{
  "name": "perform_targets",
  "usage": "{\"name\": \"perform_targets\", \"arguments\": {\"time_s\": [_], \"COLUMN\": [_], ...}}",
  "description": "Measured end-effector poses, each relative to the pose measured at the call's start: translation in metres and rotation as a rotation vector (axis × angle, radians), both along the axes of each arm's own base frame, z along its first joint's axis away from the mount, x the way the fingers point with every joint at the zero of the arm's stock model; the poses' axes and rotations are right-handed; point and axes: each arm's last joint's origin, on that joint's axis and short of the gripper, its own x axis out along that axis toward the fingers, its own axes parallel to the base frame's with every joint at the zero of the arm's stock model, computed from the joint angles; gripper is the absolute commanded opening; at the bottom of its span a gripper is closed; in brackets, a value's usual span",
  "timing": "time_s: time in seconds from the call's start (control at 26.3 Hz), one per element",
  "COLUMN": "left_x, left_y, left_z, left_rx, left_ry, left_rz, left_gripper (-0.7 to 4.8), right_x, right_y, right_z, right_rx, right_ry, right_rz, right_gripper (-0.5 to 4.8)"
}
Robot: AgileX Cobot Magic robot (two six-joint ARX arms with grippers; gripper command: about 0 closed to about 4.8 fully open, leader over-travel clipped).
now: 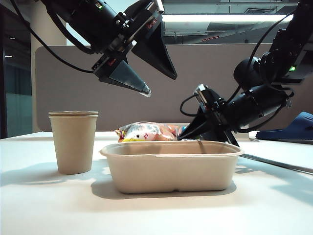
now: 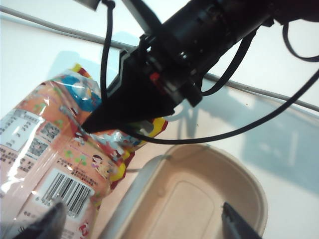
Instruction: Pick up a bag of chips and put them in the box.
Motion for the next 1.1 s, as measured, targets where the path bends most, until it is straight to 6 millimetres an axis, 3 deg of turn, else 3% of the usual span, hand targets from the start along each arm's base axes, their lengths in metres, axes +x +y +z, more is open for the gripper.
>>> {"name": "perform_targets", "arguments": {"time_s": [0.65, 1.1], "left_x": [0.000, 0.001], "left_y": [0.000, 0.000], "left_z": [0.000, 0.002], "left_rx": [0.001, 0.007], "left_ry": [-0.003, -0.019], "left_rz": [0.002, 0.017], "left_gripper": [4.03, 4.03], "right_x": [0.003, 0.012], "right_y": [0.001, -0.008], "right_z": [0.003, 0.021], "right_rx": [0.001, 0.018], "right_ry": [-0.031, -0.075], "right_rz": [-0.007, -0.032], "right_gripper": [0.74, 0.75]}}
